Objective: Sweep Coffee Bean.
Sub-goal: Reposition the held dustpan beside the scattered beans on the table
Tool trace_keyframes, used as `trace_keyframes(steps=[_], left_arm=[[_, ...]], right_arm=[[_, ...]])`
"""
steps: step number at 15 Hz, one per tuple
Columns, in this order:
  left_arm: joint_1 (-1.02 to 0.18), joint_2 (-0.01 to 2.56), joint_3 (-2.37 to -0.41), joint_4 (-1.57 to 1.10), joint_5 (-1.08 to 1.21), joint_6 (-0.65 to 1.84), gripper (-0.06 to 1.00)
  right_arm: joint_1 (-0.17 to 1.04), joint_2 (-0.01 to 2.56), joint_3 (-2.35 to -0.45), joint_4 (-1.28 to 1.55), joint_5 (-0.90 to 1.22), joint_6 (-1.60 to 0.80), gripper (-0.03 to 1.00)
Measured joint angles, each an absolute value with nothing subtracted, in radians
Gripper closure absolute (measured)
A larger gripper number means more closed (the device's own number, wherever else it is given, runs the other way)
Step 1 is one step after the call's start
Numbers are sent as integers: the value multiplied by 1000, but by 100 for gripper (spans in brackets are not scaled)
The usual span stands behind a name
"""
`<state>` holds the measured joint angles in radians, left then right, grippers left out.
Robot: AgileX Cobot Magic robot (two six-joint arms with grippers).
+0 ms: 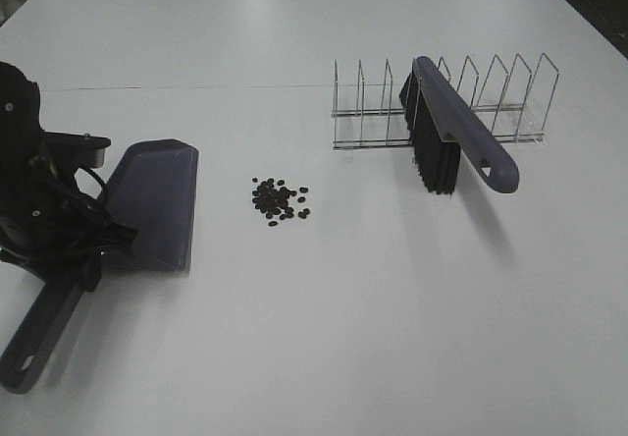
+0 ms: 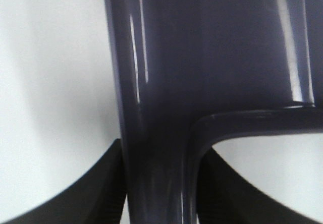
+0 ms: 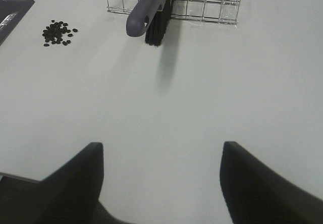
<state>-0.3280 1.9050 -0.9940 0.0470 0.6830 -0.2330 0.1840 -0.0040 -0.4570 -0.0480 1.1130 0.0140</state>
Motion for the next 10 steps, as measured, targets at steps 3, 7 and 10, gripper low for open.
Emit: trace_keyframes(steps=[3, 7, 10], left_arm=[[-328, 1824, -994, 50, 784, -230, 61], [-328, 1818, -994, 54, 822, -214, 61], [-328, 1818, -994, 67, 807, -202, 61]], right_arm=[[184, -4, -457, -48, 1113, 14, 36], [184, -4, -457, -48, 1113, 14, 36], [184, -4, -457, -48, 1113, 14, 36]])
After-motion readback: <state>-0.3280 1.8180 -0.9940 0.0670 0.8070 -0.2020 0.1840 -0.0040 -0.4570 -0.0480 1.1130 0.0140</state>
